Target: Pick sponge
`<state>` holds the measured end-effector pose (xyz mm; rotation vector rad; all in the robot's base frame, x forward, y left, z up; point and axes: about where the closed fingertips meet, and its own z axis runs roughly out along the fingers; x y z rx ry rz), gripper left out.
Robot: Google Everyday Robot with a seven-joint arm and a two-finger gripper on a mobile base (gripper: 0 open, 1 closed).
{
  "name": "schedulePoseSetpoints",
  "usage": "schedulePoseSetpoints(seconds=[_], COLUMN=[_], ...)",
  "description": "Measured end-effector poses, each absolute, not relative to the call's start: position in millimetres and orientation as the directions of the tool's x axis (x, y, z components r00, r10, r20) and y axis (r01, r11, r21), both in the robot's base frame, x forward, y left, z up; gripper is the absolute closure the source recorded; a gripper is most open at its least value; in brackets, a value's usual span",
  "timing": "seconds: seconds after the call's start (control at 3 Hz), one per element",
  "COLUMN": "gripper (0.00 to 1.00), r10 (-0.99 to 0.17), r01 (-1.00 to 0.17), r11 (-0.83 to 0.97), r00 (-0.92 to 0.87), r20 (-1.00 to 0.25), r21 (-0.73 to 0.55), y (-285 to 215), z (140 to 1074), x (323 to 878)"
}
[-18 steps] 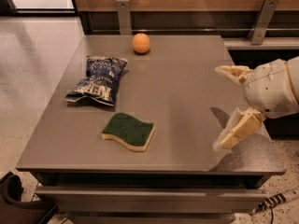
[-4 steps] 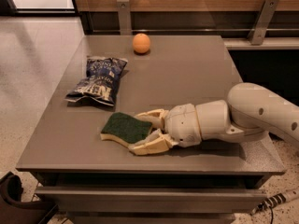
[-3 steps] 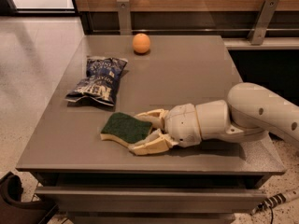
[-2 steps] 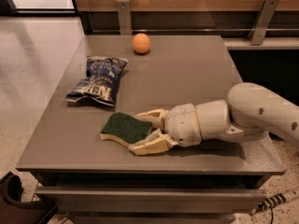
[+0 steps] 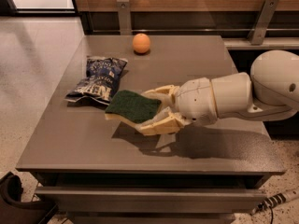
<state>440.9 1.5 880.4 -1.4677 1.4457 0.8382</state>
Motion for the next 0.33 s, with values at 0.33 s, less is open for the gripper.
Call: schedulePoseSetpoints(seconds=[0.33], gripper=[1.0], r10=[-0.391], r01=[-0.982], r11=[0.068], r00=[0.138], r20=[-0.91], r21=[-0.178], y=[-0.9], z=[906.9], x=[444.4])
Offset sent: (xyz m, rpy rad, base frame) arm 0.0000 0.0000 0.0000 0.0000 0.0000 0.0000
